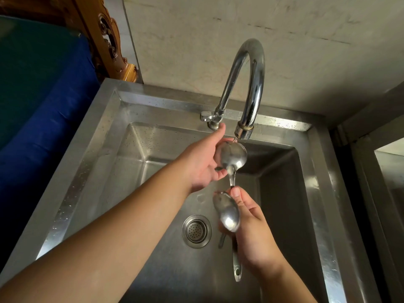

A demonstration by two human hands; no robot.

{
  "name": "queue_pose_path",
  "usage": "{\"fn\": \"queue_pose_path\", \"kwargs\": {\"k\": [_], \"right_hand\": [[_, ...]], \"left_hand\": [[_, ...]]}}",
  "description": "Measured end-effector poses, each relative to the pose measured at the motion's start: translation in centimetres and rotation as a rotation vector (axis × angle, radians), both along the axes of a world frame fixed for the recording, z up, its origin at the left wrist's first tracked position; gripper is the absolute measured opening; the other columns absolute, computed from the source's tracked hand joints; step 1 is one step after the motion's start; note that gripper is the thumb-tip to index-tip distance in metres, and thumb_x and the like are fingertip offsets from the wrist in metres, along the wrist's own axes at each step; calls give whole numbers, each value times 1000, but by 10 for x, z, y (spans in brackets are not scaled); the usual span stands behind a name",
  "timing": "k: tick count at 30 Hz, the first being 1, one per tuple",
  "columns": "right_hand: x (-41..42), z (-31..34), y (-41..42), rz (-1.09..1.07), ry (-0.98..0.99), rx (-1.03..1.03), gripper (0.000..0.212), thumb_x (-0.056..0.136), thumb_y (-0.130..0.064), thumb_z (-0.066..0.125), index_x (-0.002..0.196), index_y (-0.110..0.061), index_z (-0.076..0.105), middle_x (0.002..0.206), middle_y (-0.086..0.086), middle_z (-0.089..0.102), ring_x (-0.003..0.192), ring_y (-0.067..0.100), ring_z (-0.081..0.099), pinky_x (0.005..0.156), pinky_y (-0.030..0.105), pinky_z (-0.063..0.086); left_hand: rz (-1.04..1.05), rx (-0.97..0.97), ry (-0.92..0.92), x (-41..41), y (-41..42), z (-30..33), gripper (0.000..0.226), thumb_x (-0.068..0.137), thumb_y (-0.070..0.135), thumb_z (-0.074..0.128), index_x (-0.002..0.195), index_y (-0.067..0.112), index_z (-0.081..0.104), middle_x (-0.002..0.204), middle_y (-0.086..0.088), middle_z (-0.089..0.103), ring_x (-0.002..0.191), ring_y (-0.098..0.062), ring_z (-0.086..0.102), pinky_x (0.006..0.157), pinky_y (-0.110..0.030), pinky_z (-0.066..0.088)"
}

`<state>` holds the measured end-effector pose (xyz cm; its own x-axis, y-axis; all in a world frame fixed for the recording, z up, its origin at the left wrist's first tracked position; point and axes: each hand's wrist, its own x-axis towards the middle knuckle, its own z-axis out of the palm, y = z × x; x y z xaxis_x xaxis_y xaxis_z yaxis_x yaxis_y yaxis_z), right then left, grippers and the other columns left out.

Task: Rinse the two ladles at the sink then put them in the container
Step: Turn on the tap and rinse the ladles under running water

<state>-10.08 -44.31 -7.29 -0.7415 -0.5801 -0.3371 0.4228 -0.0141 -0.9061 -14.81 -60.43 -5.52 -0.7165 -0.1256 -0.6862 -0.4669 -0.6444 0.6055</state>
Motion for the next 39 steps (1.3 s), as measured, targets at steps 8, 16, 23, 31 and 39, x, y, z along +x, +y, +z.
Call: {"fn": "queue_pose_path", "kwargs": {"k": [8, 16, 23, 31, 39], "right_hand": [[-10, 12, -9, -51, -83, 36, 39, 99, -40, 45, 71, -31, 69, 53, -11, 46, 45, 7, 34, 43, 22, 32], [-18, 31, -16, -1, -330, 52, 30, 98, -28, 40, 76, -14, 56, 47, 1, 34, 44, 15, 27, 43, 27, 31], [-20, 45, -14, 84, -371, 106, 33, 100, -26, 38, 74, -11, 50, 49, 6, 34, 44, 16, 25, 44, 30, 23], [-16, 54, -10, 33, -110, 362, 28, 96, -20, 42, 82, -1, 57, 49, 3, 47, 41, 16, 33, 43, 32, 24], [-13, 61, -12, 12, -77, 476, 22, 91, -17, 45, 76, -10, 60, 48, 5, 48, 37, 15, 33, 43, 30, 23]], "left_hand": [[-122, -184, 255, 20, -1, -1, 29, 86, 31, 74, 115, 27, 71, 95, 12, 74, 90, -10, 63, 77, -31, 44], [-82, 161, 402, 23, -8, -6, 21, 85, 32, 60, 93, 28, 79, 101, 5, 74, 113, -23, 54, 84, -35, 46], [-55, 66, 388, 26, -12, -14, 30, 96, 9, 45, 107, 18, 72, 93, -2, 69, 81, -16, 59, 69, -28, 45], [-23, 15, 357, 30, -12, -13, 38, 98, 3, 34, 124, 9, 62, 105, -20, 62, 69, -20, 63, 70, -33, 55], [-43, -2, 358, 34, -10, -12, 51, 89, -5, 27, 122, 12, 61, 116, -24, 54, 83, -30, 53, 68, -29, 58]]}}
